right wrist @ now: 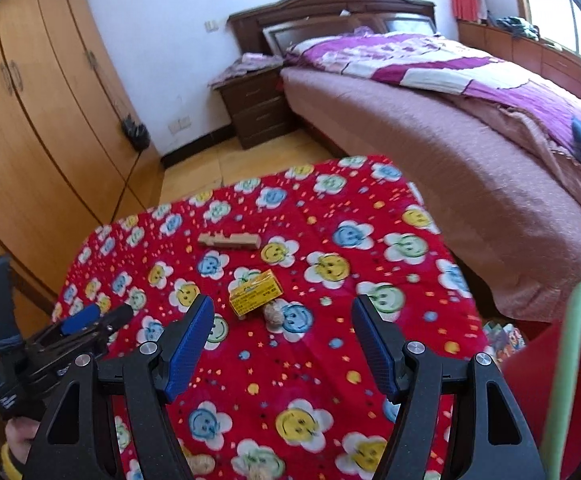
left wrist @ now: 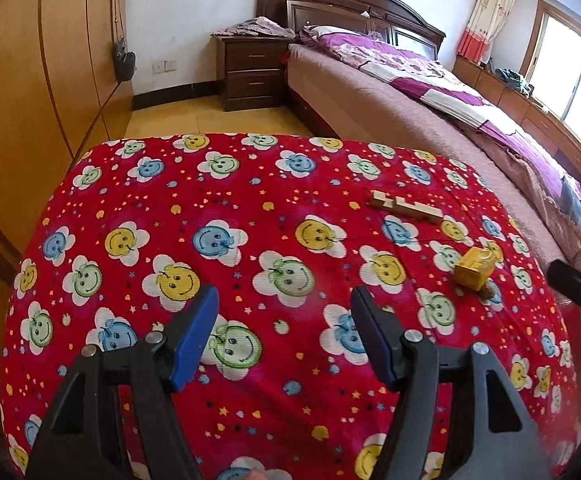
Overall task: Collect trash
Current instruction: 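Move both open tools back over the remaining items on the bedspread, then grasp the small yellow box with the right tool, then grasp the light wooden block with the left tool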
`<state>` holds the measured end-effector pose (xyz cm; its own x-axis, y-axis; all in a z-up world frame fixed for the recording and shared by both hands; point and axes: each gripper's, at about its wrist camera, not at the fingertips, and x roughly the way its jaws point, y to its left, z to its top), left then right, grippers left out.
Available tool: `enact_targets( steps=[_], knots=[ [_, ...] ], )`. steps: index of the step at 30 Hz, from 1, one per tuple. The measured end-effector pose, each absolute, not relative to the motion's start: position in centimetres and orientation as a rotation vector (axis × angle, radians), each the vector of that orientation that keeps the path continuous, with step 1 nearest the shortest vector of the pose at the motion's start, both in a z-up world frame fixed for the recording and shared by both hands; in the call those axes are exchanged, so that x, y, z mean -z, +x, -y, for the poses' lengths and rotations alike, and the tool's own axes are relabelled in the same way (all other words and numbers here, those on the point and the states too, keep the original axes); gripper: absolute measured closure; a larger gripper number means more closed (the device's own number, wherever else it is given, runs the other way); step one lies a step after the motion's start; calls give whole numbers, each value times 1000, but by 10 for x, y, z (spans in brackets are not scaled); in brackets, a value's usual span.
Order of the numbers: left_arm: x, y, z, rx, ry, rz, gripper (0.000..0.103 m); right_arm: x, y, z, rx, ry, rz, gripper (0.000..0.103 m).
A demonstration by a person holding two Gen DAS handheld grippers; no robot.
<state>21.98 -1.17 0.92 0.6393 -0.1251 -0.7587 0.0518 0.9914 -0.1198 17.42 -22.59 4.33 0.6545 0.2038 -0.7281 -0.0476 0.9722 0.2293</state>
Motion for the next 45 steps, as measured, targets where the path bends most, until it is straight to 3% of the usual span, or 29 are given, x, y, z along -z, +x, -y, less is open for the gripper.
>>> enact_targets(
  steps=[17,22,45],
  knots=[
    [4,224,13,108,-106,-892,35,5,221,188,-242,44,-938,31],
    [5,222,17,115,-93,-888,35,7,222,192,-239,55,-922,59],
    [-21,258,56,154,-117,-893,33,-18,194,277,-46,297,-746,59]
  ],
)
